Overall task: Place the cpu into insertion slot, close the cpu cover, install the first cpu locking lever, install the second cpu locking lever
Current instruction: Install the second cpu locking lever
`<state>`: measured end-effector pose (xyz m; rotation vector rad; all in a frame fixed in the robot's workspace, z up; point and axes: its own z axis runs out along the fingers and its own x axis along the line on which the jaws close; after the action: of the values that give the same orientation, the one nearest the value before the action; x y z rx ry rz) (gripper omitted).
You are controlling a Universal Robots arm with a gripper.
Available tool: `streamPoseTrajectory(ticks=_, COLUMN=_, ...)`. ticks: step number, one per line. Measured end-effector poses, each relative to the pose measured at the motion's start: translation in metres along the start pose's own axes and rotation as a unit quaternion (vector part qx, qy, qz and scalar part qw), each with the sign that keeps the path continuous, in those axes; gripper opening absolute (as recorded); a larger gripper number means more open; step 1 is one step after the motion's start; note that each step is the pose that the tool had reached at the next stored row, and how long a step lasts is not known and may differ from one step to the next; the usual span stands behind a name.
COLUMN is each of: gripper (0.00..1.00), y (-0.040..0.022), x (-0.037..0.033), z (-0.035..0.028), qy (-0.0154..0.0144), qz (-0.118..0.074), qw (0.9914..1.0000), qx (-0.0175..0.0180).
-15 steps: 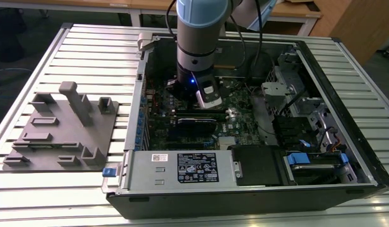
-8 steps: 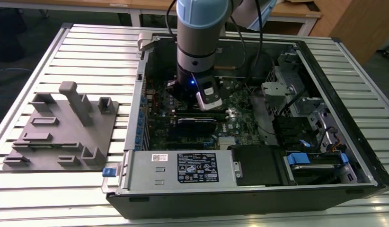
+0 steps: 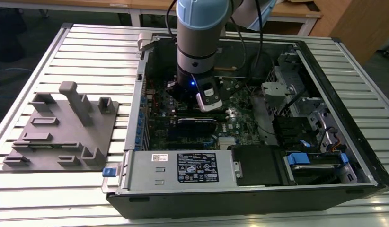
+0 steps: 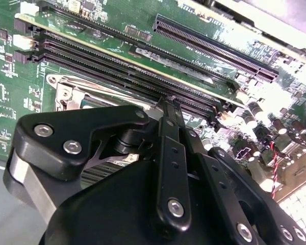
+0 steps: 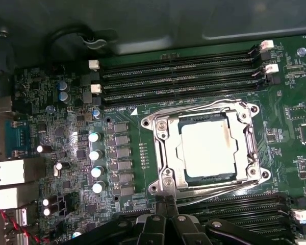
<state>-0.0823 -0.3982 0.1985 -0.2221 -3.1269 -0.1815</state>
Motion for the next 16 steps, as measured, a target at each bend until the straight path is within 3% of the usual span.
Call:
streamPoseTrajectory(ticks=4, gripper=0.11, y=-0.0002, x=0.0005, z=0.0011, qy=0.0006, qz=0.000, qw=0.99999, qx=-0.0044)
streamPoseTrajectory(ticks=16, gripper=0.11, y=-0.0002, x=0.0010, z=0.0002, qy=0.0011, qz=0.000, qw=0.99997, qx=-0.0075)
